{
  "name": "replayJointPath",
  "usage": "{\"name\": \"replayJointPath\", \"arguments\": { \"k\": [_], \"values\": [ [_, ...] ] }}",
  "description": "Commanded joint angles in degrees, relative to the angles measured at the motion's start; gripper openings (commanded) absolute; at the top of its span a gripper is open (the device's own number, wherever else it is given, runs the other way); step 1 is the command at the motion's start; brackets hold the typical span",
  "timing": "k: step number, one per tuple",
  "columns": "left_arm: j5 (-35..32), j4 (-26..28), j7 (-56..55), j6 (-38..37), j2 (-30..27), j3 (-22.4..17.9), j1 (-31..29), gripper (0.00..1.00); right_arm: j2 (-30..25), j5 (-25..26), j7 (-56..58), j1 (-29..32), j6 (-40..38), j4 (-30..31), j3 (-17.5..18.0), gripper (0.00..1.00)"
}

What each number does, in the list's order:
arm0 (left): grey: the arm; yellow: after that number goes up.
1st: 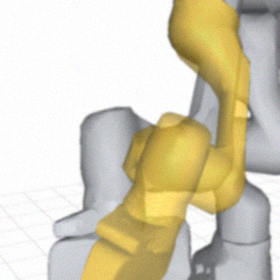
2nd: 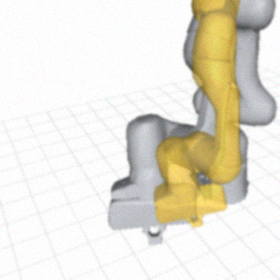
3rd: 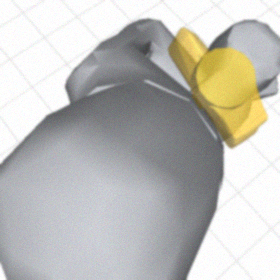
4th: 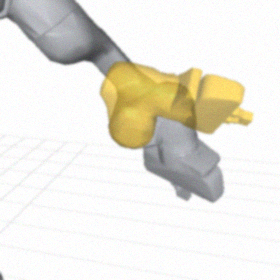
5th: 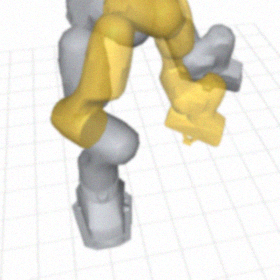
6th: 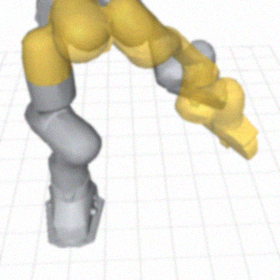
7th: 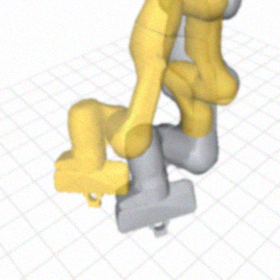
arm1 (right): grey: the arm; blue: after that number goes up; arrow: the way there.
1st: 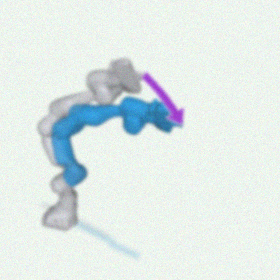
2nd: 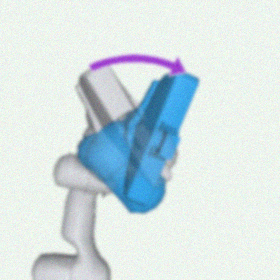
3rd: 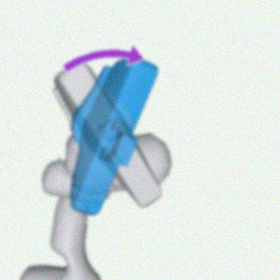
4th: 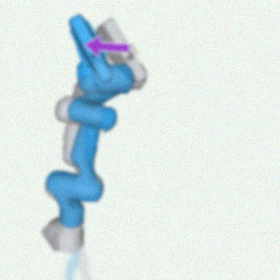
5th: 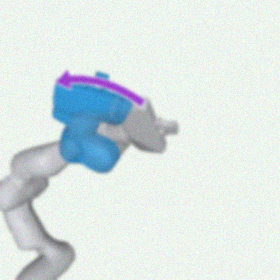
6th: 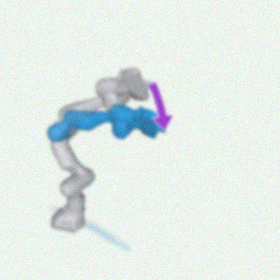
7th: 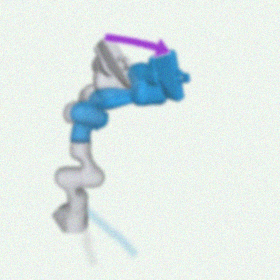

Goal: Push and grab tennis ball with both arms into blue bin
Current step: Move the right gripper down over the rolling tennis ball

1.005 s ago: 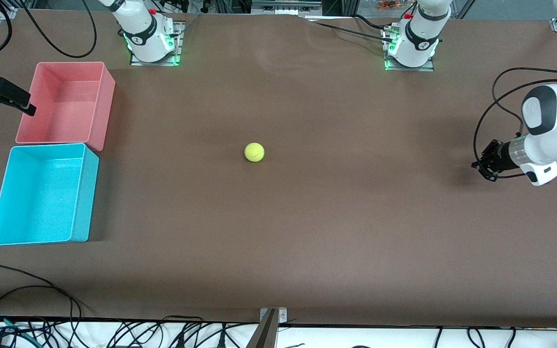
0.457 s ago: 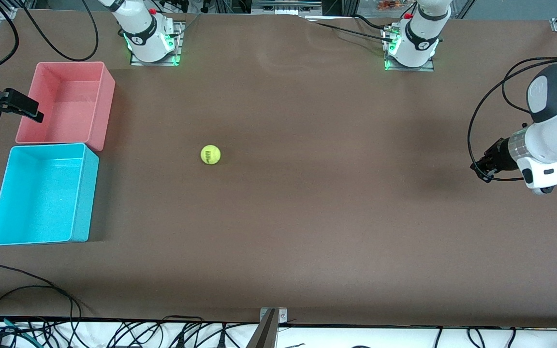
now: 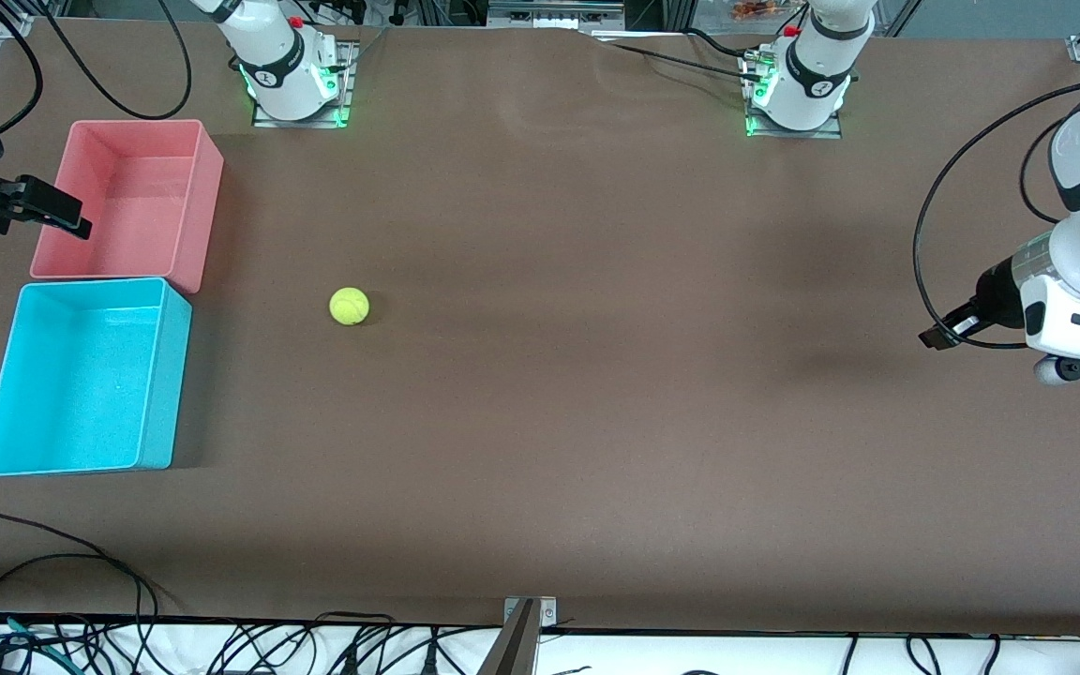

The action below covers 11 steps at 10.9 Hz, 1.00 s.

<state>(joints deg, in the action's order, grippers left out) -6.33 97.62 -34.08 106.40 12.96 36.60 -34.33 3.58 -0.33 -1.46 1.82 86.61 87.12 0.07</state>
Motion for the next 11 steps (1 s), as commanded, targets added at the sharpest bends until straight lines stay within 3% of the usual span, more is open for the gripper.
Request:
{"name": "replayJointPath", "arguments": {
  "k": [1,5,11],
  "values": [
    [-1.1,-3.1,17.5,-2.2,0.0,0.5,-0.6,1.00,1.9,-1.1,0.4,-0.5,-0.3,1.1,0.5,1.00],
    [-0.8,-8.0,42.4,-5.3,0.0,0.0,-0.7,1.00,2.1,0.2,-3.2,-2.6,2.6,7.9,0.9,1.00],
    [-0.5,-10.2,44.8,-6.7,-0.8,0.1,-0.4,1.00,0.2,1.7,-4.1,-2.9,26.6,32.6,1.0,1.00]
  ]
}}
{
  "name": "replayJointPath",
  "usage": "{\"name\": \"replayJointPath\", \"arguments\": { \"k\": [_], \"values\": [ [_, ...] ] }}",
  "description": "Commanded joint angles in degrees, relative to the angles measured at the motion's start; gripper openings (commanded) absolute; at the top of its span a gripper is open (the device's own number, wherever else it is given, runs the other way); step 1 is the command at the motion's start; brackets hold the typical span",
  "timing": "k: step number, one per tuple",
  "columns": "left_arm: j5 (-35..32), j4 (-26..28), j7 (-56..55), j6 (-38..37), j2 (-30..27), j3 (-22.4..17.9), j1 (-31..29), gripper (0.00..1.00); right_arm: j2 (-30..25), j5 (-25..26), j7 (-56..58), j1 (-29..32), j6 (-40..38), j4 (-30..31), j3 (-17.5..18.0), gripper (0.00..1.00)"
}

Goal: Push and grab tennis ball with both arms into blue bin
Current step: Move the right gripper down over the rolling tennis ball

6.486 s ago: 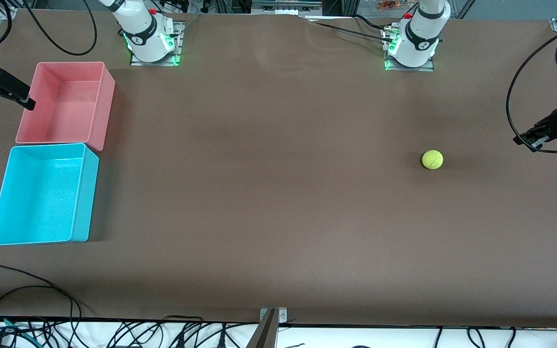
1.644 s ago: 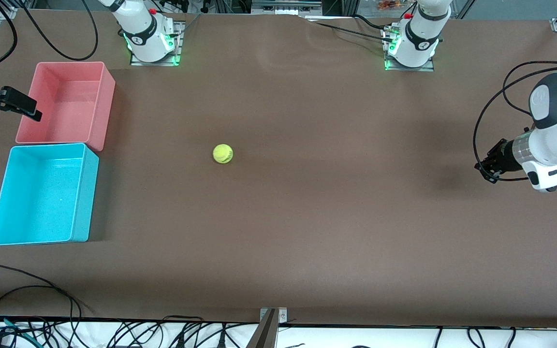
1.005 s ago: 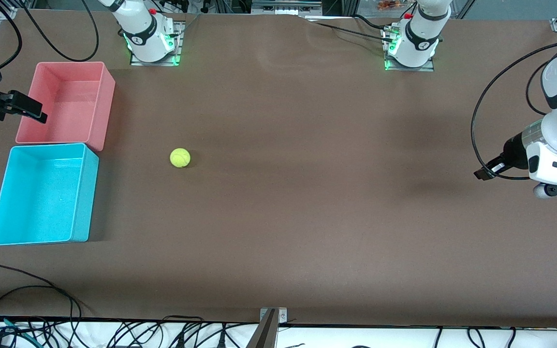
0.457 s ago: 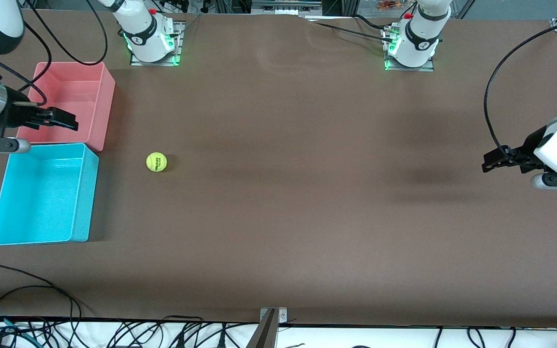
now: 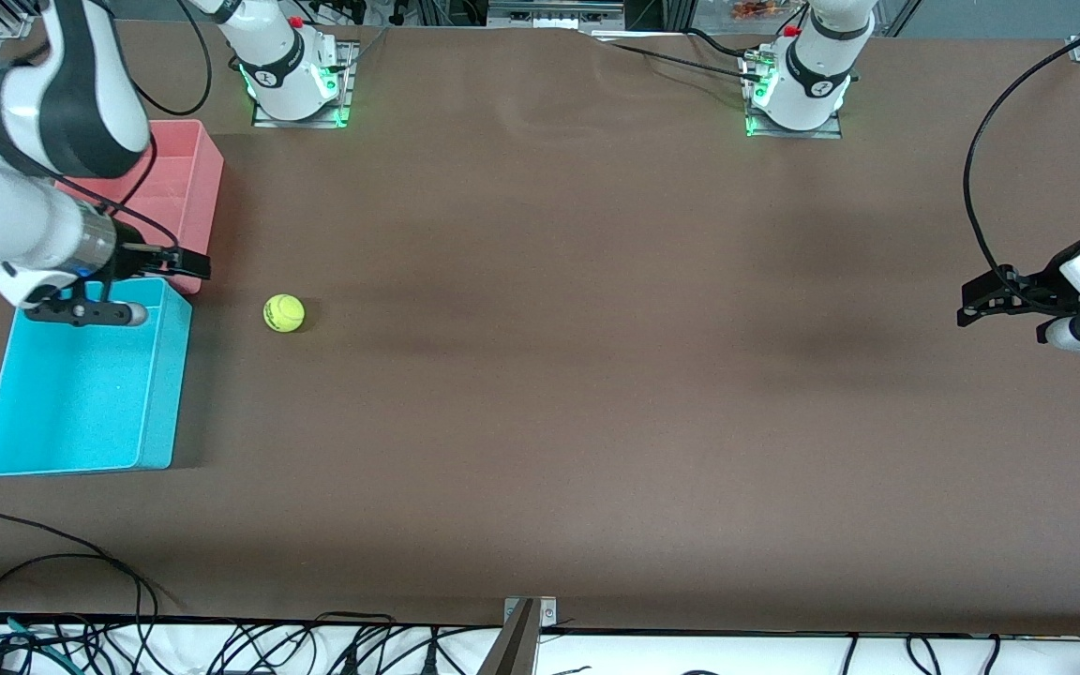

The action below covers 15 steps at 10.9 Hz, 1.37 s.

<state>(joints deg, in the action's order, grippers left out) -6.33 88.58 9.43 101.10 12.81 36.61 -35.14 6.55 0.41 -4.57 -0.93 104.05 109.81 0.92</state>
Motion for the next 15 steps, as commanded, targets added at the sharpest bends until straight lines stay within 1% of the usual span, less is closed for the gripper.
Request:
{"name": "replayJointPath", "arguments": {
  "k": [1,2,3,5,6,7,9,11,12,15],
  "values": [
    [-0.3,-1.4,1.2,-2.1,-1.1,-3.3,4.9,1.00,-2.2,1.0,-1.0,-0.1,13.4,12.7,0.1,1.00],
    [1.1,-1.5,0.8,-2.7,-2.0,-12.3,13.1,1.00,-0.3,1.1,-0.9,-0.1,18.2,14.4,0.1,1.00],
    [3.6,-1.5,0.9,-2.9,-3.4,-20.0,19.2,1.00,1.3,1.1,-0.9,-0.2,21.6,15.6,0.1,1.00],
    [5.4,-0.7,1.3,-3.3,-4.8,-33.7,31.8,1.00,5.4,1.1,-0.9,-0.7,26.8,16.0,0.1,1.00],
    [7.2,-0.7,0.9,-3.4,-5.3,-38.7,36.3,1.00,7.1,1.1,-0.9,-0.7,27.9,16.2,0.1,1.00],
    [7.6,-0.3,0.6,-3.4,-6.3,-40.4,38.0,1.00,8.7,1.1,-0.9,-0.7,28.0,16.3,0.1,1.00],
    [7.6,1.2,0.7,-3.4,-8.1,-40.8,39.1,1.00,12.2,1.5,-0.9,-0.7,30.5,16.4,-0.1,1.00],
    [7.7,3.2,0.7,-3.5,-9.0,-41.0,39.2,1.00,13.0,7.6,-3.3,-0.6,32.9,16.1,-0.4,1.00],
    [7.6,3.4,1.4,-3.5,-9.0,-41.0,39.2,1.00,13.2,9.2,-4.7,-0.7,33.1,16.2,-0.5,1.00],
    [7.7,3.9,1.4,-3.7,-9.1,-41.1,40.1,1.00,14.5,10.0,-5.1,-0.7,35.9,16.2,-0.5,1.00]
  ]
}}
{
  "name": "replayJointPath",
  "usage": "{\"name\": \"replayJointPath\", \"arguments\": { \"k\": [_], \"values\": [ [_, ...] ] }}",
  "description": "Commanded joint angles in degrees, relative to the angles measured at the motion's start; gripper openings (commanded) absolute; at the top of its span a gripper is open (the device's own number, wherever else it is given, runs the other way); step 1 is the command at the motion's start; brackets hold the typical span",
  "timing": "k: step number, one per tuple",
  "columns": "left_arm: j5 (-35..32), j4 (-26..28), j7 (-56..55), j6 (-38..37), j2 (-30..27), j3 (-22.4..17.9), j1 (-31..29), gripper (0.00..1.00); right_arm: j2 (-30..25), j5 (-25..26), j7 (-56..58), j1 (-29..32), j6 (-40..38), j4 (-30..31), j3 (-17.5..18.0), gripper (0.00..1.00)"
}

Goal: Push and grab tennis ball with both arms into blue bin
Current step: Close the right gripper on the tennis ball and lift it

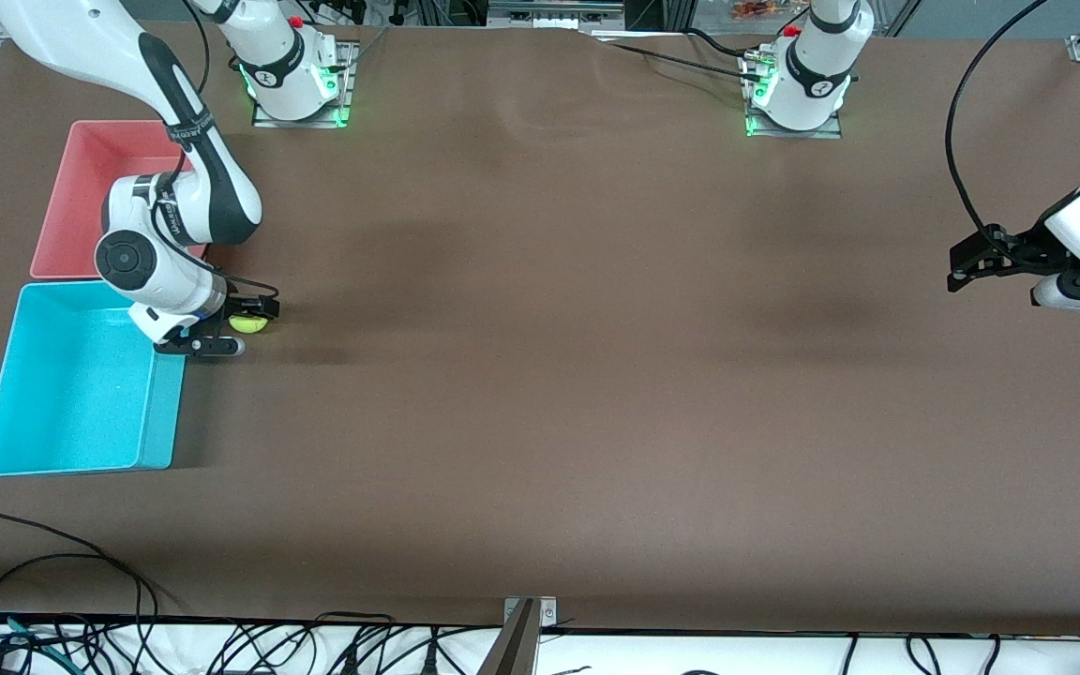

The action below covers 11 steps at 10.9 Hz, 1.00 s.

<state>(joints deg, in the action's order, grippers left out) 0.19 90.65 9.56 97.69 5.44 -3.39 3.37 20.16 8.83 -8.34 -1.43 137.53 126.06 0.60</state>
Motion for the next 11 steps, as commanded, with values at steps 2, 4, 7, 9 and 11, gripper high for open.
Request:
{"name": "replayJointPath", "arguments": {
  "k": [2,4,7,9,11],
  "values": [
    [1.6,2.3,1.3,-0.4,-1.8,-1.1,1.4,1.00,1.2,1.6,-1.3,-0.1,2.6,0.1,-0.2,1.00],
    [3.4,2.3,1.9,-1.9,-1.7,-0.9,0.7,1.00,1.3,1.6,-1.3,-0.1,2.6,0.8,-0.1,1.00],
    [4.8,2.3,1.1,-2.3,-1.2,-1.0,0.7,1.00,1.5,1.6,-1.3,-0.1,2.2,0.9,-0.1,0.56],
    [4.7,2.3,2.0,-2.6,-1.3,-1.0,-0.3,1.00,1.4,1.5,-1.4,-0.1,-0.4,0.3,0.0,0.28],
    [4.7,2.3,3.5,-2.6,-1.2,-1.0,-1.2,1.00,0.5,1.5,-0.9,-0.2,-2.2,-1.4,0.2,0.28]
  ]
}}
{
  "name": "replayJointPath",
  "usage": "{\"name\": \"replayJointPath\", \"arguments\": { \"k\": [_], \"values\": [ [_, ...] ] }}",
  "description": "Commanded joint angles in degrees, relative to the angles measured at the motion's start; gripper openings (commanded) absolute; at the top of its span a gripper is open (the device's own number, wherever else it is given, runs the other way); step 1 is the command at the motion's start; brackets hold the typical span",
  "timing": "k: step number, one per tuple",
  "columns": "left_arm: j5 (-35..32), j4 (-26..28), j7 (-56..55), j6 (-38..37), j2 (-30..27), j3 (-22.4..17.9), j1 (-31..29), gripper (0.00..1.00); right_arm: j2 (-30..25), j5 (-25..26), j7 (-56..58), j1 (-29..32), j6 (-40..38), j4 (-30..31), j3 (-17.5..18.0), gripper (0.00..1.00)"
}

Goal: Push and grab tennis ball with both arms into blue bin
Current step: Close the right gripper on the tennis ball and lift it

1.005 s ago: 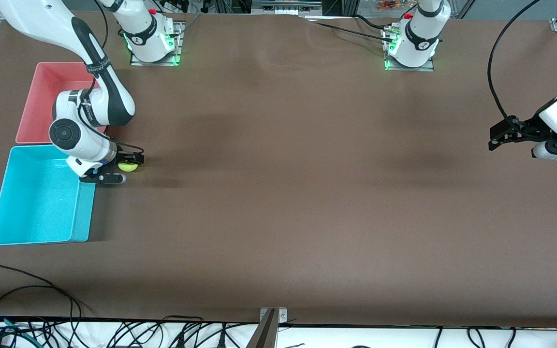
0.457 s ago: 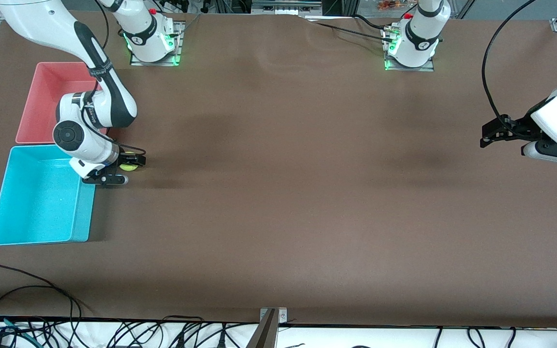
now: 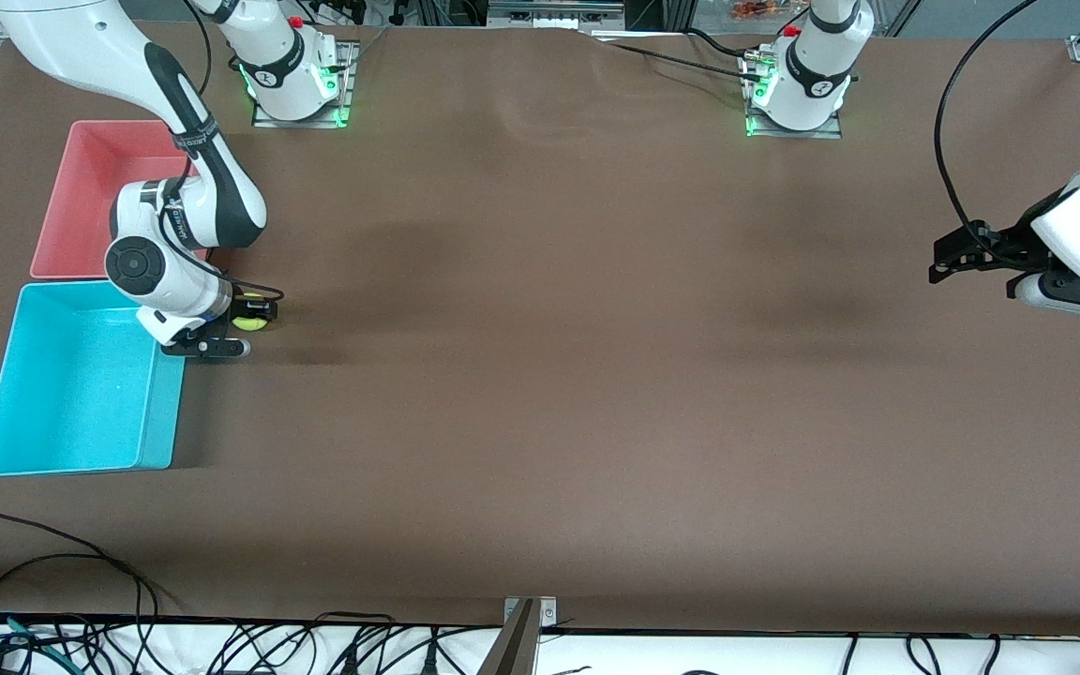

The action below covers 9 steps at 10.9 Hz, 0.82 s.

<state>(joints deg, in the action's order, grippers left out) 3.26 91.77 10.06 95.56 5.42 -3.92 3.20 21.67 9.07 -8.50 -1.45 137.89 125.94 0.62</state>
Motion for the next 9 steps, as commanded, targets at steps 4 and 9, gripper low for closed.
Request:
{"name": "replayJointPath", "arguments": {
  "k": [4,9],
  "values": [
    [1.6,1.2,3.1,-0.8,-1.3,-0.5,-1.4,1.00,-2.7,1.4,3.1,-0.1,-26.2,-17.9,0.1,0.28],
    [1.2,1.1,3.0,-1.2,-1.3,-0.5,-1.8,1.00,-2.2,0.6,20.6,1.0,-34.4,-25.7,-8.8,0.29]
  ]
}}
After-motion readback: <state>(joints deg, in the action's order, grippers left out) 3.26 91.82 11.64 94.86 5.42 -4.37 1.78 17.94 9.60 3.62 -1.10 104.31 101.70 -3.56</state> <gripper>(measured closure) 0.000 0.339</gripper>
